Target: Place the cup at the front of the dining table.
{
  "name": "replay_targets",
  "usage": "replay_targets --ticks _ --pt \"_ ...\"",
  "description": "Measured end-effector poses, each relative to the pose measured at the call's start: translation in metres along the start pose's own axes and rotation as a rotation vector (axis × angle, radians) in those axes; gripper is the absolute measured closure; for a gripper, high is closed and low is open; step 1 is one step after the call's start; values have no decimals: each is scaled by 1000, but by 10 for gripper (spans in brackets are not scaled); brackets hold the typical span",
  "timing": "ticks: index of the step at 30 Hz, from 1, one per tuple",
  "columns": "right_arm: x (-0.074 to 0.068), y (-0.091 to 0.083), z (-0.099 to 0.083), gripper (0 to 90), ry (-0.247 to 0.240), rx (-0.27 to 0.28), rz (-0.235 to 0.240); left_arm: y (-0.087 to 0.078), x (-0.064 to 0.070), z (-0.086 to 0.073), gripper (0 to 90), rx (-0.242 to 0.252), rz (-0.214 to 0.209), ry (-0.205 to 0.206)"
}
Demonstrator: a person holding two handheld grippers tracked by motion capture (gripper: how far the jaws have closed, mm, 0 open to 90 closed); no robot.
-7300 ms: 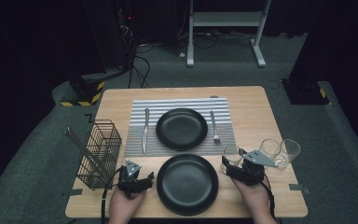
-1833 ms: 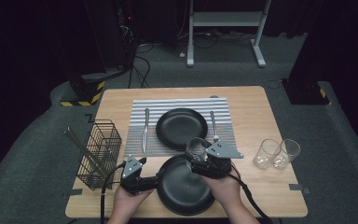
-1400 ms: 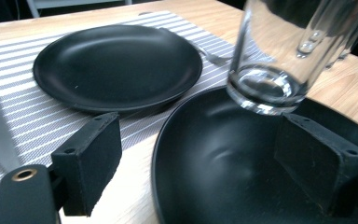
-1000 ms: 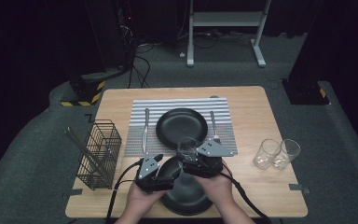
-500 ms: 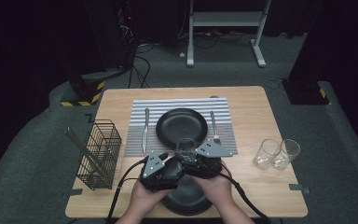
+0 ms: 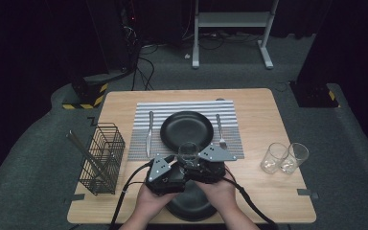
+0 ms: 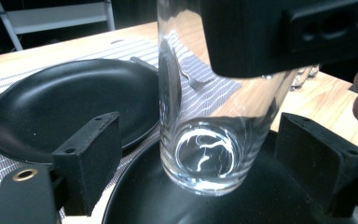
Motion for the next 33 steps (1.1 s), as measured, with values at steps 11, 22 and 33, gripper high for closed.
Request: replay_targets --ticks 11,22,33 --pt "-4 4 -4 284 3 -11 14 4 3 3 219 33 4 15" --pt "-8 8 -7 284 6 -36 39 4 2 3 292 47 -4 12" --pt "-13 10 -8 284 -11 -46 48 3 0 3 292 45 -11 -6"
Point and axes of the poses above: each handheld gripper's, and its own axes: y roughly forward along the jaws, z roughly out of its top, x roughly to its right, the point moved 8 cm from there along y, roughly forward along the jaws, and after that the axes turned 15 degrees about y, right-handed, at the moved point
